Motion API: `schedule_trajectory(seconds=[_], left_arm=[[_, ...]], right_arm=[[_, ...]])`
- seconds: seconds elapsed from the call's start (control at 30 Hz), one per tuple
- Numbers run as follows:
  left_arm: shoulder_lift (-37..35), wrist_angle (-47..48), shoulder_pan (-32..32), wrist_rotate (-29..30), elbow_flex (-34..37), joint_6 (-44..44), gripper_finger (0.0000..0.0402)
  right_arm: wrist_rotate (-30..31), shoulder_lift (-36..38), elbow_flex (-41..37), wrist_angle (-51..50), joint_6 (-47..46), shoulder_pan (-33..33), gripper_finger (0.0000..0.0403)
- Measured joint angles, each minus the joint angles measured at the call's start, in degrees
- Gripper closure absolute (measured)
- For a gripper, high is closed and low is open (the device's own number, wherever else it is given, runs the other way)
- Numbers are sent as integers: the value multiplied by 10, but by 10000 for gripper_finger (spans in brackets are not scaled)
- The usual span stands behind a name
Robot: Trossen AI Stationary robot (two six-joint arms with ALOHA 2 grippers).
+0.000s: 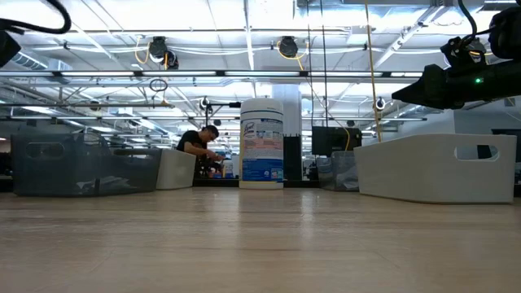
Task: Pick & Place First Aid Supplies
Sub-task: Put the orange ointment pack into the left black bin
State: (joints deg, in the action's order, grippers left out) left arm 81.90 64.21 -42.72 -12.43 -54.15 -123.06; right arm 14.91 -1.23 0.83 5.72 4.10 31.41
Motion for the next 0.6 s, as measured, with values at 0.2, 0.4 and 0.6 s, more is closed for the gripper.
schedule_trajectory(seconds=[0.2, 0.4, 0.6], left_arm=[[60, -42, -11, -2, 0, 8, 241], [119, -85, -14, -2, 0, 30, 240], [162, -88, -17, -2, 0, 44, 241]], right_arm=[[0, 0, 0, 0, 0, 0, 165], [0, 0, 0, 0, 0, 0, 165], [0, 0, 0, 0, 0, 0, 165]])
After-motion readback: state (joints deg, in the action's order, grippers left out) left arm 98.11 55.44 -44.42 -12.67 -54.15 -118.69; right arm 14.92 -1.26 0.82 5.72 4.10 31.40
